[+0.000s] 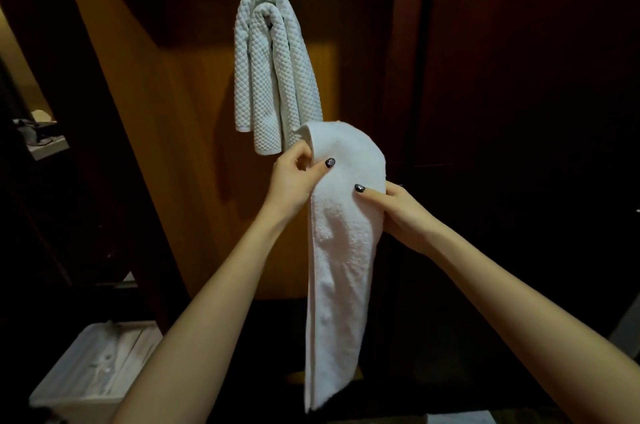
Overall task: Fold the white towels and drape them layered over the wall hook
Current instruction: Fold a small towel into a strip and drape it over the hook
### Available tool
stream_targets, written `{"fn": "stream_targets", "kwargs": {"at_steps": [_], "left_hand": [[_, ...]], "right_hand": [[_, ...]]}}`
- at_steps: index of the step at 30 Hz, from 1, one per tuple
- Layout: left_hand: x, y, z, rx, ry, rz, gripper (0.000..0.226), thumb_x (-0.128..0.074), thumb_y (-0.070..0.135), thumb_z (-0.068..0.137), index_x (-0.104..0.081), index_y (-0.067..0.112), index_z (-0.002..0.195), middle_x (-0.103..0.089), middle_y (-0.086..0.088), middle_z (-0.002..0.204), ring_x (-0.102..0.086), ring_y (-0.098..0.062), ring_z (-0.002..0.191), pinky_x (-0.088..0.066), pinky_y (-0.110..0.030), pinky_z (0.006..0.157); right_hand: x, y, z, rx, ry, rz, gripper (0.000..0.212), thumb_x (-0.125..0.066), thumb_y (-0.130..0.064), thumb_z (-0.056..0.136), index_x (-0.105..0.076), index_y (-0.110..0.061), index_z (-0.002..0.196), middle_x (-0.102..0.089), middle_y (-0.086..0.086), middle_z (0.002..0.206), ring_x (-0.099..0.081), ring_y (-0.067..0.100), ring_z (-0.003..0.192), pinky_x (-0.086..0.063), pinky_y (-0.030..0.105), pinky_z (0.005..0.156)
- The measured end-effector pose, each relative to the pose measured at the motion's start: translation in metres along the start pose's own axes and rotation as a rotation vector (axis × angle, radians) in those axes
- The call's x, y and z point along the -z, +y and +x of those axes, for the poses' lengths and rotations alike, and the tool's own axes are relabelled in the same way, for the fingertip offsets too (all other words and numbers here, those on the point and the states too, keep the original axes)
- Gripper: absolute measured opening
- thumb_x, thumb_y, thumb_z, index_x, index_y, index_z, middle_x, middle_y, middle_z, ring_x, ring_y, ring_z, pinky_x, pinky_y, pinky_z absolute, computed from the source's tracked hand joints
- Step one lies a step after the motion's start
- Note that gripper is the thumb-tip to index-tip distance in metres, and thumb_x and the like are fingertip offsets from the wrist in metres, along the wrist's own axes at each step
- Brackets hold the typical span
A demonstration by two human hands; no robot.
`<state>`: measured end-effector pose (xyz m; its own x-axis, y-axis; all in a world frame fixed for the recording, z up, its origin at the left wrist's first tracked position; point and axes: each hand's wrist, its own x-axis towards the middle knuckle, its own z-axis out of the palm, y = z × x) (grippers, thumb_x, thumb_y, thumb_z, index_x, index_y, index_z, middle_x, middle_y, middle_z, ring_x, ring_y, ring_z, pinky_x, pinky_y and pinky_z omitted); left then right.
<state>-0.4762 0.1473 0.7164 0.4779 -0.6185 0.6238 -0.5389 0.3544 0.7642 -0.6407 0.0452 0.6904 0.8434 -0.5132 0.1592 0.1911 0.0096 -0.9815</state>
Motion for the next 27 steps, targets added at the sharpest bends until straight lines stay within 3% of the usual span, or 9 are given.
{"fn": "stream_targets", "kwargs": {"at_steps": [4, 7, 10, 13, 17, 19, 22, 27], "left_hand": [[0.004, -0.002, 0.005, 0.139, 0.048, -0.005, 0.015, -0.066, 0.012, 0.091, -0.054, 0.003, 0.09, -0.056, -0.006, 0.077, -0.052, -0.006, 0.067, -0.04, -0.016, 0.057], [-0.002, -0.014, -0.017, 0.301, 0.176, -0.164, 0.023, -0.059, 0.018, 0.097, -0.05, 0.008, 0.115, -0.065, -0.001, 0.095, -0.065, 0.005, 0.071, -0.046, -0.01, 0.058], [-0.003, -0.035, -0.052, 0.216, 0.296, -0.067, 0.016, -0.059, 0.011, 0.095, -0.052, 0.011, 0.11, -0.062, 0.001, 0.101, -0.06, 0.012, 0.082, -0.046, -0.007, 0.071], [-0.004, -0.054, -0.086, 0.165, 0.254, 0.09, 0.01, -0.063, 0.003, 0.091, -0.061, 0.013, 0.095, -0.062, 0.009, 0.091, -0.056, 0.014, 0.081, -0.04, -0.003, 0.072], [-0.007, -0.069, -0.115, 0.23, 0.227, 0.089, 0.016, -0.067, 0.004, 0.088, -0.064, 0.017, 0.078, -0.064, 0.005, 0.077, -0.056, 0.005, 0.072, -0.042, -0.01, 0.069], [-0.008, -0.072, -0.118, 0.275, 0.159, 0.043, 0.006, -0.069, 0.009, 0.088, -0.066, 0.008, 0.082, -0.067, -0.008, 0.083, -0.059, -0.007, 0.078, -0.046, -0.022, 0.072], [-0.008, -0.068, -0.114, 0.299, 0.113, -0.019, 0.016, -0.07, 0.012, 0.088, -0.061, -0.001, 0.086, -0.066, -0.021, 0.088, -0.059, -0.022, 0.079, -0.049, -0.04, 0.073], [0.0, -0.059, -0.104, 0.381, 0.116, -0.317, 0.013, -0.071, 0.013, 0.085, -0.059, 0.012, 0.09, -0.066, -0.015, 0.086, -0.06, -0.028, 0.078, -0.047, -0.043, 0.073]], "right_hand": [[-0.014, -0.008, 0.011, 0.07, 0.009, 0.05, 0.033, -0.055, -0.023, 0.098, -0.057, -0.01, 0.129, -0.07, 0.009, 0.118, -0.068, 0.023, 0.106, -0.058, 0.03, 0.08], [-0.027, -0.007, 0.023, 0.08, 0.13, 0.024, 0.034, -0.053, -0.02, 0.1, -0.056, -0.003, 0.129, -0.066, 0.018, 0.122, -0.065, 0.029, 0.11, -0.056, 0.041, 0.092], [-0.032, 0.0, 0.032, 0.033, 0.194, 0.041, 0.033, -0.053, -0.019, 0.101, -0.056, 0.0, 0.127, -0.065, 0.021, 0.122, -0.063, 0.034, 0.113, -0.051, 0.047, 0.099], [-0.033, 0.004, 0.033, 0.019, 0.177, 0.065, 0.028, -0.051, -0.02, 0.101, -0.055, -0.009, 0.126, -0.064, 0.015, 0.123, -0.064, 0.027, 0.109, -0.055, 0.041, 0.091], [-0.031, 0.005, 0.033, 0.041, 0.119, 0.141, 0.031, -0.048, -0.018, 0.102, -0.051, -0.009, 0.132, -0.066, 0.009, 0.118, -0.066, 0.018, 0.1, -0.056, 0.033, 0.088], [-0.03, 0.005, 0.034, 0.034, 0.102, 0.152, 0.032, -0.046, -0.018, 0.103, -0.051, -0.01, 0.133, -0.065, 0.01, 0.121, -0.065, 0.02, 0.104, -0.056, 0.034, 0.089], [-0.026, 0.004, 0.038, 0.019, 0.101, 0.14, 0.027, -0.045, -0.022, 0.103, -0.054, -0.016, 0.128, -0.067, 0.007, 0.121, -0.067, 0.017, 0.105, -0.057, 0.031, 0.085], [-0.011, -0.004, 0.045, 0.0, 0.049, 0.138, 0.032, -0.053, -0.035, 0.099, -0.055, -0.026, 0.13, -0.07, -0.002, 0.119, -0.066, 0.015, 0.111, -0.057, 0.03, 0.08]]}}
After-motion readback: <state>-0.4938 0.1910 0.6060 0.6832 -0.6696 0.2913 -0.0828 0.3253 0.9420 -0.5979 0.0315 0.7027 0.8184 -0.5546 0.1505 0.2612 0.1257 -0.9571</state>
